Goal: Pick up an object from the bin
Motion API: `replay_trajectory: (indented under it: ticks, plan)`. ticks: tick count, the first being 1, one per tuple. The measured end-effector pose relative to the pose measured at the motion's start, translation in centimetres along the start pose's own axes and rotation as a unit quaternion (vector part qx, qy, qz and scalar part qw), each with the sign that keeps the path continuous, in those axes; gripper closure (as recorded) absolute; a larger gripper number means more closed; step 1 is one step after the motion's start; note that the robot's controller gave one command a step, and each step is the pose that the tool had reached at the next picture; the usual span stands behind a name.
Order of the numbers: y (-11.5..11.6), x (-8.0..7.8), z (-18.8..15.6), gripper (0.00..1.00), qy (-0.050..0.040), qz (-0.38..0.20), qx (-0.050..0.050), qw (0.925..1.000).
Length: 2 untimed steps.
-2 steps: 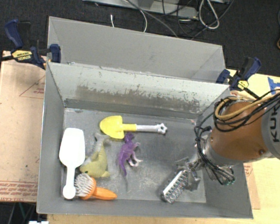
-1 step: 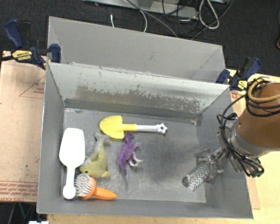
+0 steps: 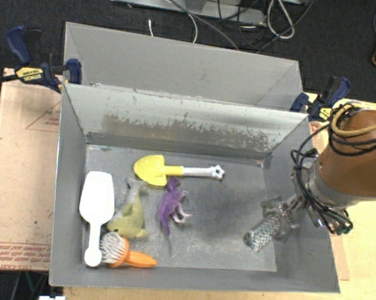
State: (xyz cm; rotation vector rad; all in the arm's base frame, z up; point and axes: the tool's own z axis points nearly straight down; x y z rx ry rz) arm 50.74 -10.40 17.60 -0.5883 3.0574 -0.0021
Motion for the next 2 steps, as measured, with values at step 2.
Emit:
replay_trajectory:
  ticks: [2]
  plan:
    - [-1.2, 2.1, -8.6, 1.00, 0.0054, 0.004, -0.005, 1.0000]
